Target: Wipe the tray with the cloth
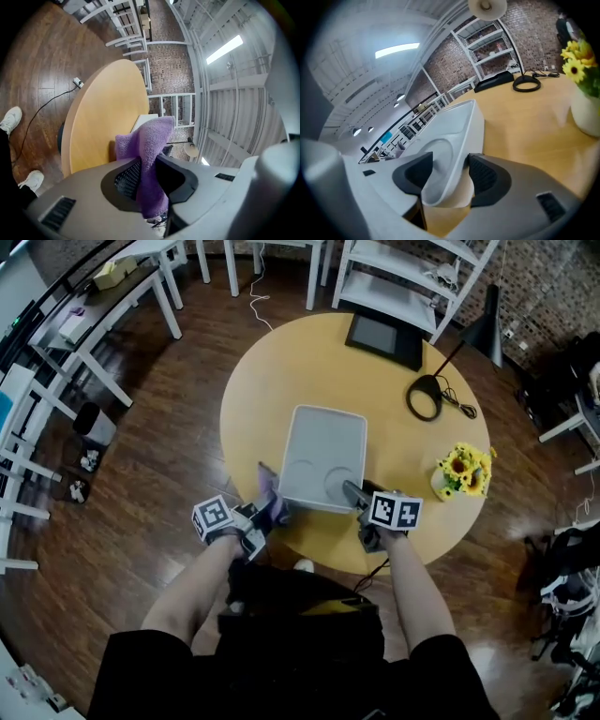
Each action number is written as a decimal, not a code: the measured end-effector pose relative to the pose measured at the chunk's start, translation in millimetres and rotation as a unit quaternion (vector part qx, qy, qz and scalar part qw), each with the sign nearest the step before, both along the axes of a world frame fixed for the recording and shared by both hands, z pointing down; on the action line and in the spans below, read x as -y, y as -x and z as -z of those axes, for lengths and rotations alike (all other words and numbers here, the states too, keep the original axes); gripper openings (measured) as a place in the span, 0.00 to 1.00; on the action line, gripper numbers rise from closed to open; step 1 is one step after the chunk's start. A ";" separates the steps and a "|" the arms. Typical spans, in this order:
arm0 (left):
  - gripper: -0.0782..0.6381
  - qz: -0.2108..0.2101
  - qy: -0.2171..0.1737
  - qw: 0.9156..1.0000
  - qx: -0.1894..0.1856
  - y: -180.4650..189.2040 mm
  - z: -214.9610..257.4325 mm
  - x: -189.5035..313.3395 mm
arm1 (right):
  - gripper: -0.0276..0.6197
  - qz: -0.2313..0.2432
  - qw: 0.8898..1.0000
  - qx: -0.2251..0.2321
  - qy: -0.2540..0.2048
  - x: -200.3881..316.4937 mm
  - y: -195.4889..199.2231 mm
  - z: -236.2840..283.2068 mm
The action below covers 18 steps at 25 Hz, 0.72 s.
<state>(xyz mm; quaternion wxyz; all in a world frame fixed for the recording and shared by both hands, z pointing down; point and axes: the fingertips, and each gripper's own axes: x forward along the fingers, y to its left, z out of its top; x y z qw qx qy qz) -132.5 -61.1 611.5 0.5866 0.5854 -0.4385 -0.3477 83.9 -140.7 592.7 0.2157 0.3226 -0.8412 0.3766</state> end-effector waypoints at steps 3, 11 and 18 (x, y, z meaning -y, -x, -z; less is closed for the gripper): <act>0.21 -0.001 0.002 1.000 0.015 2.9 -0.5 0.6 | 0.42 -0.038 0.999 0.017 0.001 -4.5 0.8 1.0; 0.22 0.016 0.029 0.999 -0.008 36.4 1.3 16.0 | 0.42 -0.095 0.988 0.099 0.066 -29.4 10.3 10.2; 0.22 -0.054 -0.003 0.998 0.026 47.8 19.7 69.2 | 0.42 -0.129 0.986 0.089 0.058 -35.8 19.6 6.8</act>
